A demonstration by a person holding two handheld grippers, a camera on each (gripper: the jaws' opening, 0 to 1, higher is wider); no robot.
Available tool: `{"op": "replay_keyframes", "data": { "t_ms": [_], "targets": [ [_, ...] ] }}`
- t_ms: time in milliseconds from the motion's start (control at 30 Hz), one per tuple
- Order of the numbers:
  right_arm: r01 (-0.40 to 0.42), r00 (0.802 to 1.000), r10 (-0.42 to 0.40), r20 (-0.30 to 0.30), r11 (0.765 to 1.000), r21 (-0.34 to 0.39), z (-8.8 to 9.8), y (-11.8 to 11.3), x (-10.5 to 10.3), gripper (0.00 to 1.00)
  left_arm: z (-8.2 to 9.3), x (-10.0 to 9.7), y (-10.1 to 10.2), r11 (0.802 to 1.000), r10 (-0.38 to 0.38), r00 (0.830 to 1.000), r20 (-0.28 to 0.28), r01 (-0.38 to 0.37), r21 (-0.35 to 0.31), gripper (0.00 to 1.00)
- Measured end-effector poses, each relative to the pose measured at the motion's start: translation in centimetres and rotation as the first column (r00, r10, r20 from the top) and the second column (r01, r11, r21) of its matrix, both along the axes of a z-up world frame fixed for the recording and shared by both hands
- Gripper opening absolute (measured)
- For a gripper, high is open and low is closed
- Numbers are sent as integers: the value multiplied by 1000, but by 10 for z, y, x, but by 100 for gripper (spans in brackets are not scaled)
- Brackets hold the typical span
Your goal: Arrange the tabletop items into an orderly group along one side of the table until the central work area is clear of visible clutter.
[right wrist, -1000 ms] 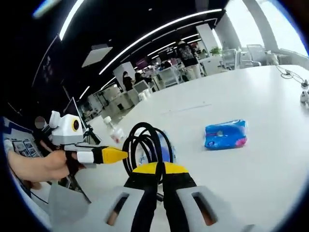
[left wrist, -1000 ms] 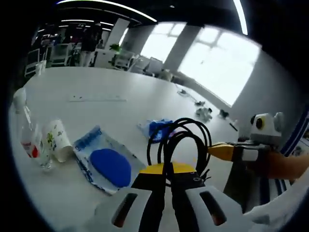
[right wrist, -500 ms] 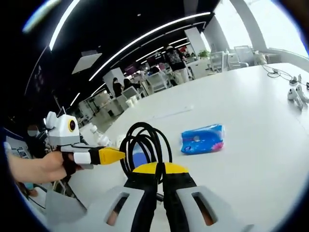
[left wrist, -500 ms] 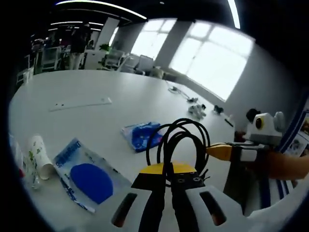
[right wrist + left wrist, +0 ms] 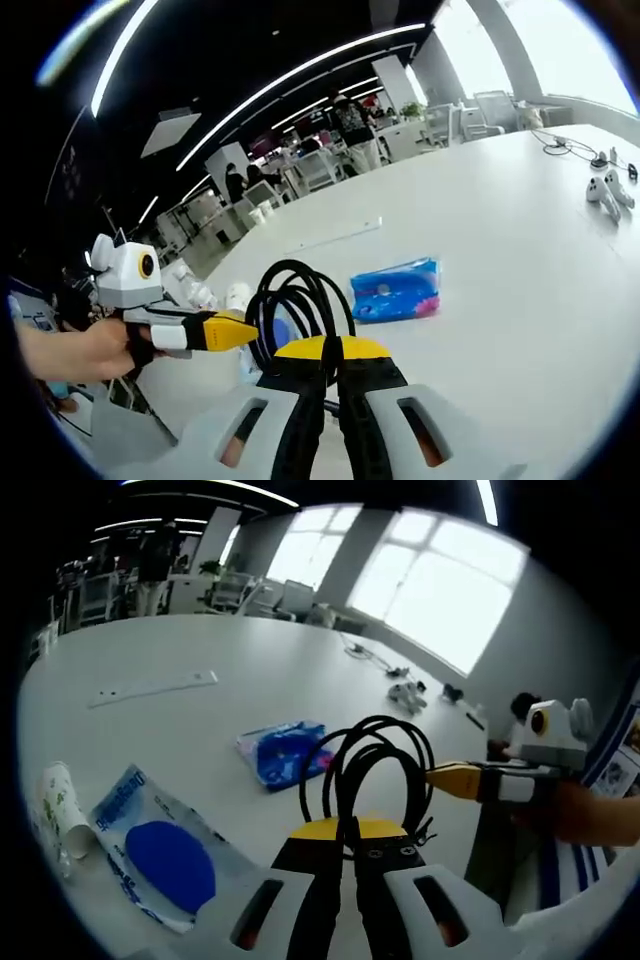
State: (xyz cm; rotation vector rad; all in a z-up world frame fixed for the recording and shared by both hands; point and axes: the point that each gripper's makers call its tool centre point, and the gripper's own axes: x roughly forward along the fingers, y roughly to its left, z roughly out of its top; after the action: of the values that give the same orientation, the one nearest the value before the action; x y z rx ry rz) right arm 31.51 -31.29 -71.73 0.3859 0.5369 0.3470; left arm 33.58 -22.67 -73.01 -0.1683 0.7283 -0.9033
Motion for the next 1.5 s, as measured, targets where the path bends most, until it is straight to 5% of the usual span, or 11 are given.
{"op": "replay_keyframes", "data": {
  "t_ms": [1500],
  "targets": [
    [-94, 976, 83, -204, 995, -44, -109, -40, 47, 0, -97, 19, -36, 990, 49, 976, -213, -19, 139, 0]
  ]
}}
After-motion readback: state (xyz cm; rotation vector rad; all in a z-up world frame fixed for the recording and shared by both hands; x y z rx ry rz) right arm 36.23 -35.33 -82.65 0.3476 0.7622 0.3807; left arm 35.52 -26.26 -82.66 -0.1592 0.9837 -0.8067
